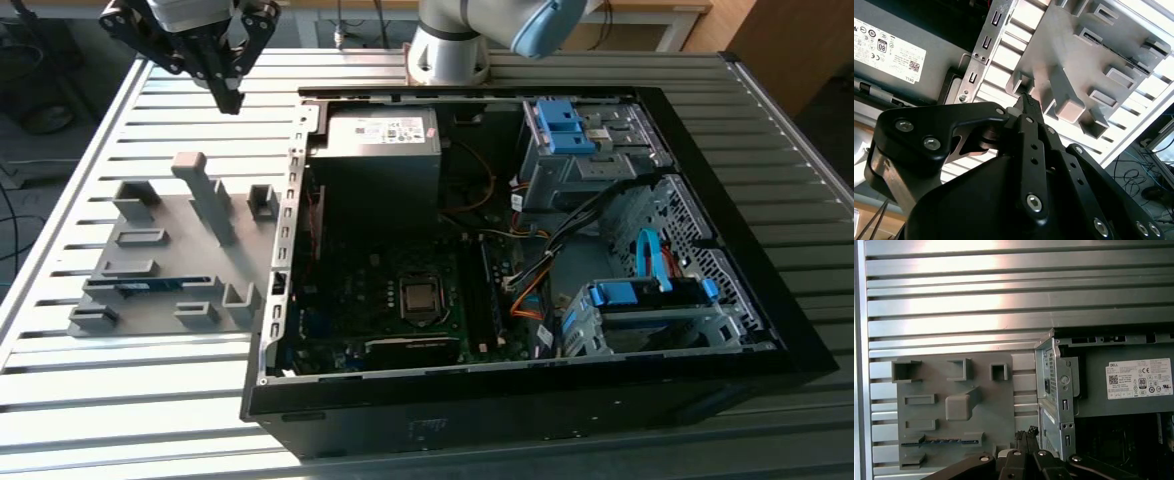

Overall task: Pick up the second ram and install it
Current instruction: 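Reach for the second ram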

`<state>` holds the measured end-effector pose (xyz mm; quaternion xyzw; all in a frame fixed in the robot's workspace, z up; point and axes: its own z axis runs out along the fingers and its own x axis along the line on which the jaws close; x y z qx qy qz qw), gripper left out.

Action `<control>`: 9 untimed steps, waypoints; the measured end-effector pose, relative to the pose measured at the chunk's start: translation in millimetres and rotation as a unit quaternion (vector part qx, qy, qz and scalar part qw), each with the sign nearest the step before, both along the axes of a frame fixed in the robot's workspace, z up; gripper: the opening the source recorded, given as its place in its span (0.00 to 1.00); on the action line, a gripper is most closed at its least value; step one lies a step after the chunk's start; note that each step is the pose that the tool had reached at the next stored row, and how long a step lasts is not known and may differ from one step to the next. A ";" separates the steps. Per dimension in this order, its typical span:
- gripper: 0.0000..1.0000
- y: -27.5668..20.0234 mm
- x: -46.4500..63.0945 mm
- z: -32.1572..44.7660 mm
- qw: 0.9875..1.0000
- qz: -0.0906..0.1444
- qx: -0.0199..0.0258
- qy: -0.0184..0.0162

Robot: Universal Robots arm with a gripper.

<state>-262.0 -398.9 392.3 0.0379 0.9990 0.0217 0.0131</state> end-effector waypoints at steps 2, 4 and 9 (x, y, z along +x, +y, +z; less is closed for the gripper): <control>0.11 0.0 -1.6 0.0 1.000 0.000 0.000 0.000; 0.11 0.0 -3.2 0.0 1.000 0.000 0.000 0.000; 0.11 0.0 -7.1 0.0 1.000 0.000 0.000 0.000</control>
